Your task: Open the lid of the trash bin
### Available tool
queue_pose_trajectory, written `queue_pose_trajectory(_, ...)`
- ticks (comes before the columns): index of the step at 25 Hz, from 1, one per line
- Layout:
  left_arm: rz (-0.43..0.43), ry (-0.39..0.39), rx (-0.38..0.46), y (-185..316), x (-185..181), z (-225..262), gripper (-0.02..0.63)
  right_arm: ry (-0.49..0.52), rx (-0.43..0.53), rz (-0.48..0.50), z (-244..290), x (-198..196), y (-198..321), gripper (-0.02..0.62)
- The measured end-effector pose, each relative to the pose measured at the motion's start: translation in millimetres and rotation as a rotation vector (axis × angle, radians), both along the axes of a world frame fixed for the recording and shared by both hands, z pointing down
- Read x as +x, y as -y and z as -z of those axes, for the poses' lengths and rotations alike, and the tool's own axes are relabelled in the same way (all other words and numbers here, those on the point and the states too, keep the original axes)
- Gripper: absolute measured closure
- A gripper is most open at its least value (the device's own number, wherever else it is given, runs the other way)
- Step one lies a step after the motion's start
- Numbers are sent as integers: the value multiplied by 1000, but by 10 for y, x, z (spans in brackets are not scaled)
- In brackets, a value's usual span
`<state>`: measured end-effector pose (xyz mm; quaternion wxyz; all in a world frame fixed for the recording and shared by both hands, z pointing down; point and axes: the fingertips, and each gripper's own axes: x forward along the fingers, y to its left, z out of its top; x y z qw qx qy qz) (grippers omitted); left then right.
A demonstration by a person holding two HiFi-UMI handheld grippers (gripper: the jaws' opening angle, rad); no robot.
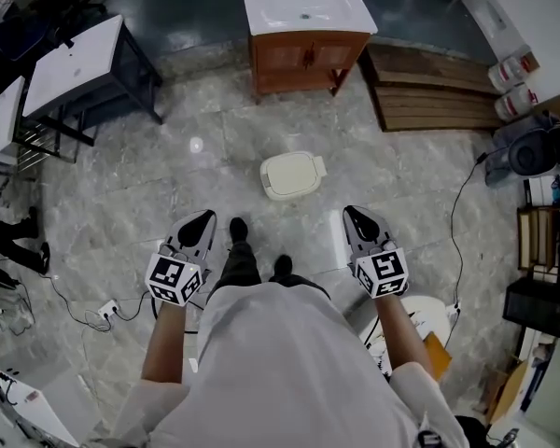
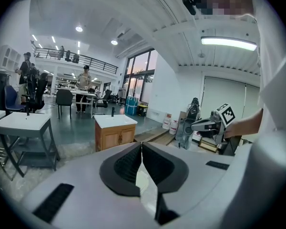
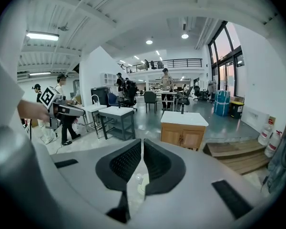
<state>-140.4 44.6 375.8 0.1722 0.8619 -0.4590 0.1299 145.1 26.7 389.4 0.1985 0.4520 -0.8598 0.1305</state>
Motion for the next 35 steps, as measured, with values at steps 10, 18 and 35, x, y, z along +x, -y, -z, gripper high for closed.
queue_pose_trajectory(10, -136, -4, -62, 676, -227, -374, 584, -18, -69, -108, -243, -324, 407, 559)
queue_pose_trajectory(18, -273, 15, -107, 1079, -246, -643, 584, -32, -123, -164, -464, -551, 643, 558)
queue_pose_trajectory(35, -508, 49, -242, 1484, 110, -1642, 584, -28, -301, -298, -1359, -713, 816, 558)
